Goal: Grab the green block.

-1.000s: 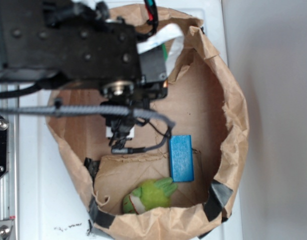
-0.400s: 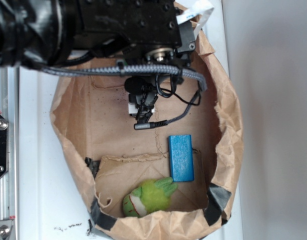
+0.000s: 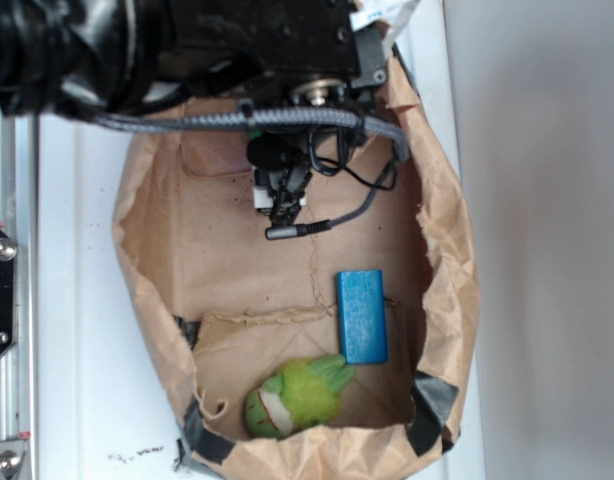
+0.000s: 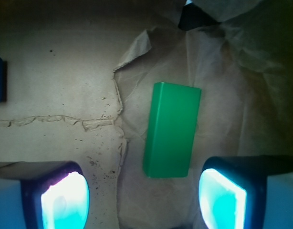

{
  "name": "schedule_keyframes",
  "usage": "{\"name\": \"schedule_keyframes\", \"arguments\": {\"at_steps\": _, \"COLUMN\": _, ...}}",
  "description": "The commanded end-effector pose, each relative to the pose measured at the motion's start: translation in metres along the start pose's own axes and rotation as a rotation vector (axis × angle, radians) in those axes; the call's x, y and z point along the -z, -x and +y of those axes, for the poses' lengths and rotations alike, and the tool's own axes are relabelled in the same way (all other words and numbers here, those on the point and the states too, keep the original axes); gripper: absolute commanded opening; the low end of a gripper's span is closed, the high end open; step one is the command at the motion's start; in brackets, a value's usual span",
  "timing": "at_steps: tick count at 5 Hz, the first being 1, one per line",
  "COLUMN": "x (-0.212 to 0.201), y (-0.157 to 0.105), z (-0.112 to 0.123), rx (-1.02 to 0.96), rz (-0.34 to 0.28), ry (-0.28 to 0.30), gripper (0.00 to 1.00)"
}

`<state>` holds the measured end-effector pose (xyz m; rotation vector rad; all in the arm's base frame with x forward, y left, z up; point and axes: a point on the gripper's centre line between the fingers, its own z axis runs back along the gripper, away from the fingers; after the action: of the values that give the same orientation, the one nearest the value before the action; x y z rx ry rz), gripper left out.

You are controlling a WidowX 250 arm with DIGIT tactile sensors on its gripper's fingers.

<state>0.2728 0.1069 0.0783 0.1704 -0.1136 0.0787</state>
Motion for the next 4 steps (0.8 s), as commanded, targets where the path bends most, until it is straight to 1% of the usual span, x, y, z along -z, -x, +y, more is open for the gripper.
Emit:
{"name": "schedule_keyframes", "arguments": {"at_steps": 1, "x": -0.0101, "y": -0.0052, "z": 0.0105, "rx": -0.042, "rz": -0.024, "ry": 0.007, "gripper": 1.0}}
{"name": "schedule_keyframes", "arguments": {"at_steps": 3, "x": -0.0083, "y": -0.0056, "z": 0.0093, "rx": -0.039, "rz": 0.0, "ry": 0.078, "gripper": 1.0}}
{"name": "schedule_keyframes", "arguments": {"at_steps": 4, "x": -0.0108, "y": -0.0049, "z": 0.0086, "rx": -0.049, "rz": 0.0, "ry": 0.093, "gripper": 1.0}}
